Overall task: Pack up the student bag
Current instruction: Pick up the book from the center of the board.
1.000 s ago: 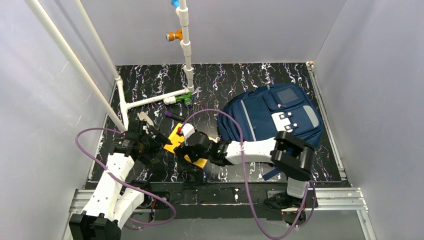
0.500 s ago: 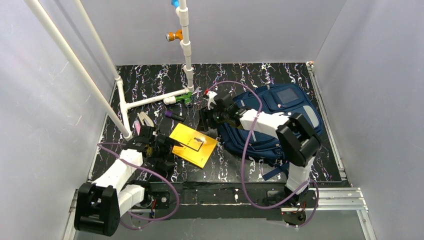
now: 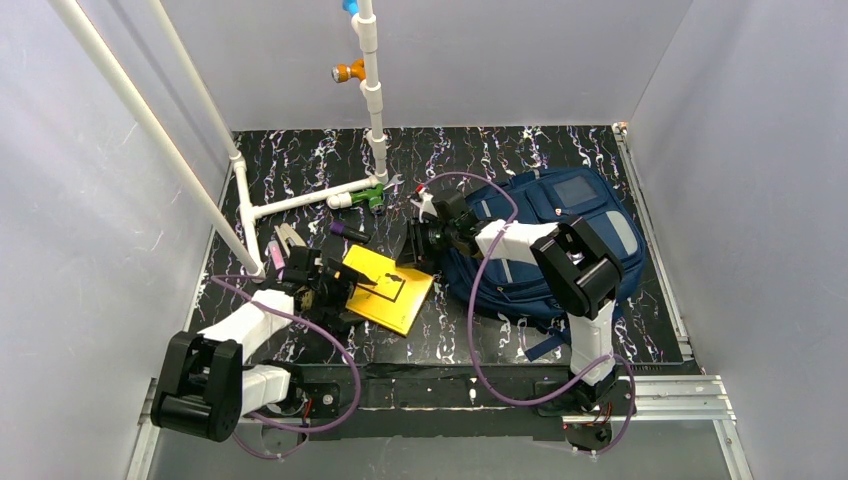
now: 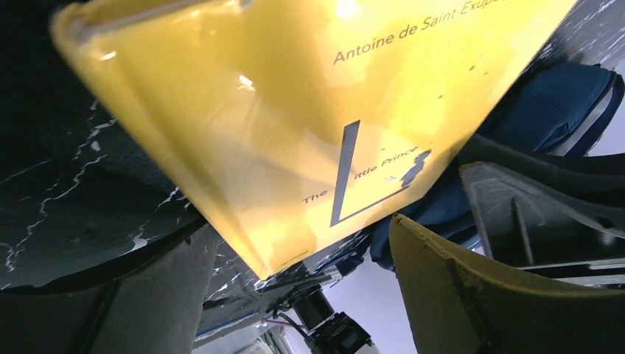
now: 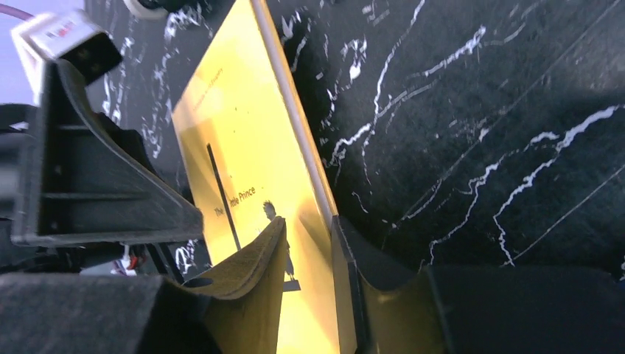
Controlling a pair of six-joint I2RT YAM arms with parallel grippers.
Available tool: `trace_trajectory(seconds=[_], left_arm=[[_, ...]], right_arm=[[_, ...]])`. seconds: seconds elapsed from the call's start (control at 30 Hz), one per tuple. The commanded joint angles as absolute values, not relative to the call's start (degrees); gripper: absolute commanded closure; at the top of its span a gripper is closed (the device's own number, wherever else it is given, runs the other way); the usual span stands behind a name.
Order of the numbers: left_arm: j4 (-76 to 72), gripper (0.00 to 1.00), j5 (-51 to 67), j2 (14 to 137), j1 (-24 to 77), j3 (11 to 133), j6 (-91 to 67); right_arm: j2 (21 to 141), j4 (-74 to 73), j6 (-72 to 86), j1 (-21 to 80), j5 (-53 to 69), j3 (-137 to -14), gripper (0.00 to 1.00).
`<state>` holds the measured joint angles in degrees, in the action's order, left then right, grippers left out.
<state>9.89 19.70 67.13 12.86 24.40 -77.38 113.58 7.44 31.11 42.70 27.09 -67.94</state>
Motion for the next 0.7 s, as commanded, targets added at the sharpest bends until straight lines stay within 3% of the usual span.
trace_trajectory(seconds=[0.0, 0.47, 0.53, 0.67], left_arm=[[4.7, 0.15, 16.1, 72.3, 13.6, 21.7, -73.6], [1.7, 0.15, 15.1, 80.9, 21.9, 29.9, -75.8], [3.2, 0.15, 14.4, 82.8, 23.2, 31.3, -76.3], [7.3, 0.13, 12.1, 81.6, 23.8, 29.5, -77.8]], right_arm=[[104.4, 16.0, 39.7, 46.2, 36.9, -65.0, 0.67], [91.7, 6.0, 35.0, 46.0, 27.7, -57.1, 0.66], [90.5, 4.9, 33.9, 45.6, 25.9, -56.3, 0.62], [91.8, -9.1, 22.4, 45.4, 14.7, -63.5, 0.41]])
